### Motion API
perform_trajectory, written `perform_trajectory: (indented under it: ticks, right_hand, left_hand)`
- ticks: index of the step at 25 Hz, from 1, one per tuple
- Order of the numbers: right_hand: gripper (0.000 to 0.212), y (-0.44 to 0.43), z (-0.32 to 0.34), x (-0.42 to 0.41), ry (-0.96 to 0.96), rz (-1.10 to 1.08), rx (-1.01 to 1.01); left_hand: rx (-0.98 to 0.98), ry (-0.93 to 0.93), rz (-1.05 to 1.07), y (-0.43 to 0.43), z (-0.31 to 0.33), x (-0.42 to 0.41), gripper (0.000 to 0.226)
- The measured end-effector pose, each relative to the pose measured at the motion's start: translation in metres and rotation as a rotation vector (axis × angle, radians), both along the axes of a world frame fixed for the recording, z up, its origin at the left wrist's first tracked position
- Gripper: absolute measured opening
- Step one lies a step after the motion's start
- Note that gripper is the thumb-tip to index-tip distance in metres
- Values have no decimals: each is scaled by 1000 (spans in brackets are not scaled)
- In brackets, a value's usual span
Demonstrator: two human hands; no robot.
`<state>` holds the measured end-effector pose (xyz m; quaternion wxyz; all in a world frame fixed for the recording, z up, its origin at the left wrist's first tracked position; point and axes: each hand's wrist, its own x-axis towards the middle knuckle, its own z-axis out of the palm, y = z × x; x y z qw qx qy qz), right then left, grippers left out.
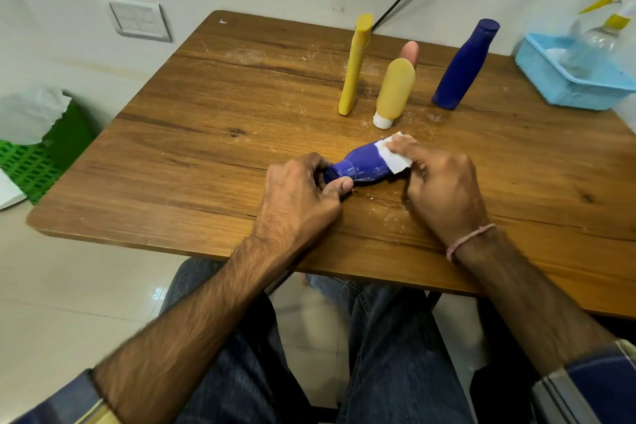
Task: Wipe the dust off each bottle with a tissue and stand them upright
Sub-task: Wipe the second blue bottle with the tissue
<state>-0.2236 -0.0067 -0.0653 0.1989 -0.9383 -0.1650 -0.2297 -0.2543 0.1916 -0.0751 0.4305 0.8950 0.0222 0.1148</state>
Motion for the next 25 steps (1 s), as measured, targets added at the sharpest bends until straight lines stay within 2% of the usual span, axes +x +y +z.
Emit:
perform_trajectory:
  ticks: [2,5,7,11,15,19,23,25]
  right_hand:
    - [51,11,0,-5,6,-1,12]
    - [54,38,-10,-35,-38,263,-44]
    - [57,31,-9,-33,-38,327,-56]
    - [56,-1,0,3,24,8,-11]
    - [49,8,-1,8,49,-48,-66]
    - [46,17,3,1,53,-79,-16]
    - [52,48,-13,-38,-50,211,-62]
    - [55,38,-15,-34,-75,263,-82]
  left_hand:
    - [8,-14,6,0,1,-1,26]
    - [28,-53,-10,0,-1,-1,19]
    - [36,-56,-16,0,-1,-2,18]
    - [30,-13,-19,-1,-1,-1,32]
    - [-43,-5,-51,2,-2,-2,49]
    - [-51,-4,-45,2,-3,-2,34]
    - [-61,-42,-45,3,-6,-1,23]
    - [-64,-40,-42,3,-6,-1,21]
